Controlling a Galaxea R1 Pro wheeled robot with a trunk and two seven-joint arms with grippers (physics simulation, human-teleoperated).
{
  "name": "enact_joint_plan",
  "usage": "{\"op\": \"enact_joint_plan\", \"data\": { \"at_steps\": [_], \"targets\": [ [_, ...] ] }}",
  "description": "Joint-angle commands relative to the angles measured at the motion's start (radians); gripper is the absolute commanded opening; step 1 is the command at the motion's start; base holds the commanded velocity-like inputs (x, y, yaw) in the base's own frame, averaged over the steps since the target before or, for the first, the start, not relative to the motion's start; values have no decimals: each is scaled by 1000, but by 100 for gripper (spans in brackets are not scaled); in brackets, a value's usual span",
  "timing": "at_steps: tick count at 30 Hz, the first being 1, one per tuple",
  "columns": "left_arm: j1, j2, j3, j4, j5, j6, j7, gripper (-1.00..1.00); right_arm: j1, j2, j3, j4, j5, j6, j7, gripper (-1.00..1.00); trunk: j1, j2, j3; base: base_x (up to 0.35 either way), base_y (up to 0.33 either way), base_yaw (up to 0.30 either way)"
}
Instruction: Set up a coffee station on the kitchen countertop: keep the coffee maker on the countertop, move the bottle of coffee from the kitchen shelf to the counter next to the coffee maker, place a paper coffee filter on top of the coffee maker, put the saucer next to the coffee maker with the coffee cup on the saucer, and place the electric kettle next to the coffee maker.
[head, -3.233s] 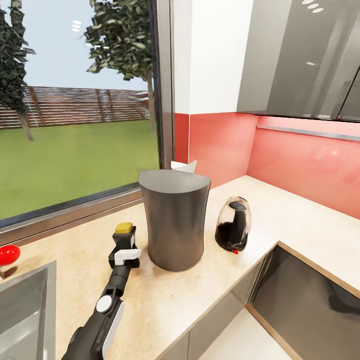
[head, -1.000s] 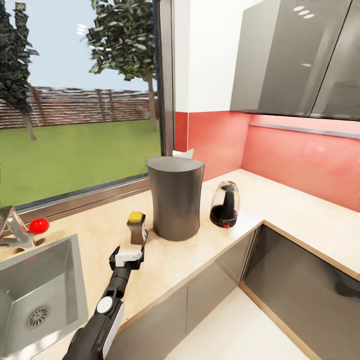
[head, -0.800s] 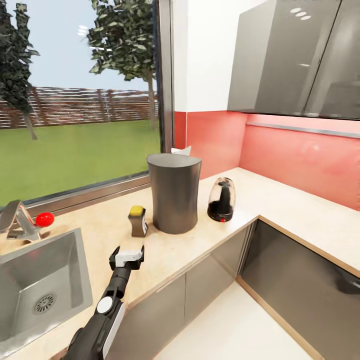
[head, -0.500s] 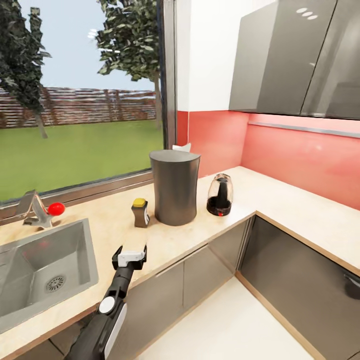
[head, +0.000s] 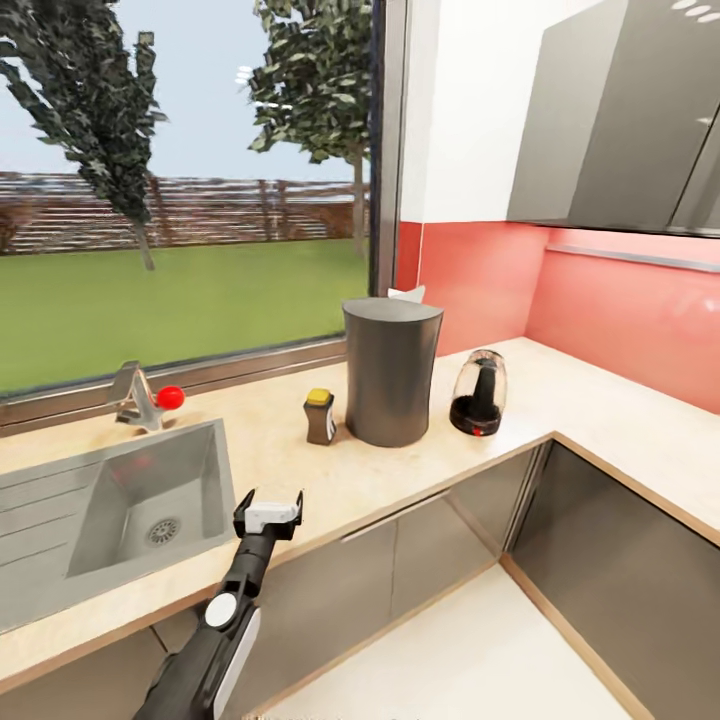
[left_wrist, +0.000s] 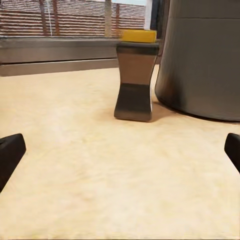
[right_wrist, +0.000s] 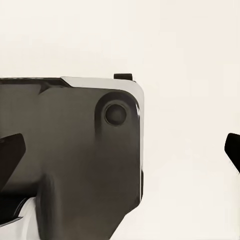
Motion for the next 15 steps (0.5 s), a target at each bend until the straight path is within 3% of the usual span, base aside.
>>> {"op": "enact_joint_plan", "data": {
  "at_steps": [1,15],
  "targets": [
    [0,0,-1,-1,-5,-3,4,100,-1,0,-9,1,10,-3,4,100,0,-2,-2,-171,-109,268],
    [1,-1,-1,-5,-4,-4,4,100,-1,0,-9,1,10,-3,4,100,0,-2,-2,-246,-158,268]
  ]
}}
